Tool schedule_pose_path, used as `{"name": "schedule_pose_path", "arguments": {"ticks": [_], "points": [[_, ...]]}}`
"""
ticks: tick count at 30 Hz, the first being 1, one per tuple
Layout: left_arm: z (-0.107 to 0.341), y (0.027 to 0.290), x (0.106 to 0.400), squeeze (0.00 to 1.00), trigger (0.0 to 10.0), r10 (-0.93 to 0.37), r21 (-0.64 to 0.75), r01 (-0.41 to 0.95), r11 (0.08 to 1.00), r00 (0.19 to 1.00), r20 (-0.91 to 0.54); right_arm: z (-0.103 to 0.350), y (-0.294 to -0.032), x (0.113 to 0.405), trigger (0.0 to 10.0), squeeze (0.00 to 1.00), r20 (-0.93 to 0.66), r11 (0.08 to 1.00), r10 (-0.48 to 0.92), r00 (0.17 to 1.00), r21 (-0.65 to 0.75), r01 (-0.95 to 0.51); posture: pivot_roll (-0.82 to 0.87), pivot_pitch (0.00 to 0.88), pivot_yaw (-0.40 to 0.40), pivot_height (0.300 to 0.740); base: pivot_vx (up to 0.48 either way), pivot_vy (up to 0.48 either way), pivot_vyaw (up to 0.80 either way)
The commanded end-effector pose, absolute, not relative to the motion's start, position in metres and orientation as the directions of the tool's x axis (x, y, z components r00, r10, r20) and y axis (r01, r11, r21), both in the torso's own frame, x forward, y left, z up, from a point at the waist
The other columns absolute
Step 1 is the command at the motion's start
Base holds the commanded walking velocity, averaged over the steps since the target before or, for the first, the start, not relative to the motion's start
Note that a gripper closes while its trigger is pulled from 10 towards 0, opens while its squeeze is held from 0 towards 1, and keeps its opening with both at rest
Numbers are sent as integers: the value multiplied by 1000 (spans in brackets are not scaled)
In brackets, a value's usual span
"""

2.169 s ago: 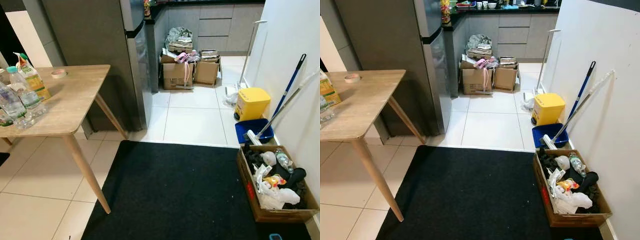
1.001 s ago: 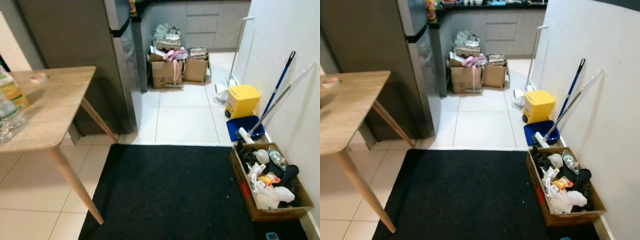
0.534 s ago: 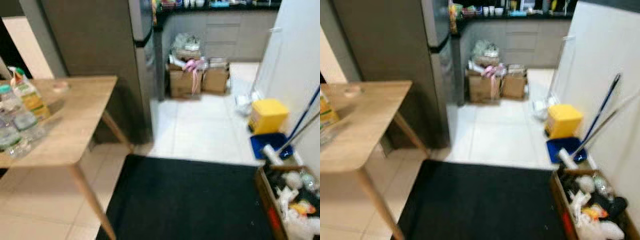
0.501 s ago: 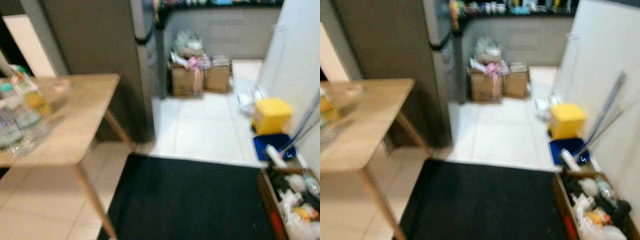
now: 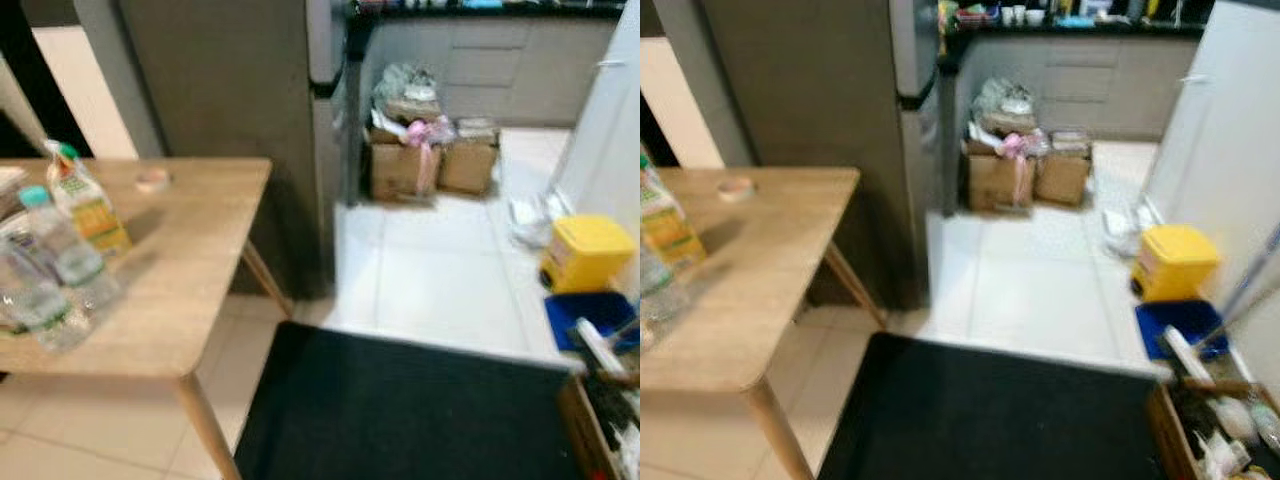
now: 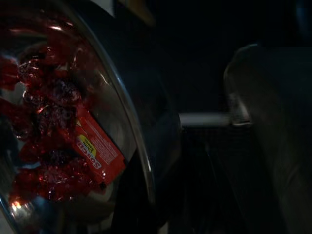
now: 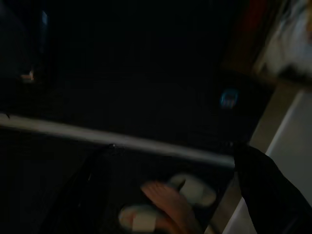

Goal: Restocking fridge

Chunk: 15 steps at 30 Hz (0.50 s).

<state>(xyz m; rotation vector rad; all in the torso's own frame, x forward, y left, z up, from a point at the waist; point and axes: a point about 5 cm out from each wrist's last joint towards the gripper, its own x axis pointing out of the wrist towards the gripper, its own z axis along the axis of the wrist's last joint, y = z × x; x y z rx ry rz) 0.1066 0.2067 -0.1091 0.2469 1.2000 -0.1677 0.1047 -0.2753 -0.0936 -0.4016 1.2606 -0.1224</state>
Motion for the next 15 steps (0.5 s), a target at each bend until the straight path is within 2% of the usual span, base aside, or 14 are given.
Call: {"name": "schedule_pose_path", "arguments": {"ticks": [1, 15], "points": [[-112, 199, 98, 0, 10000, -20, 67, 250, 966, 329, -944, -96, -272, 99, 10000, 0, -907, 929, -299, 295, -347, -126, -115, 0, 22, 740, 0, 0, 0], [-112, 198, 100, 0, 10000, -29, 64, 269, 961, 329, -944, -95, -276, 98, 10000, 0, -906, 929, -306, 294, -352, -116, -123, 0, 24, 740, 0, 0, 0]]}}
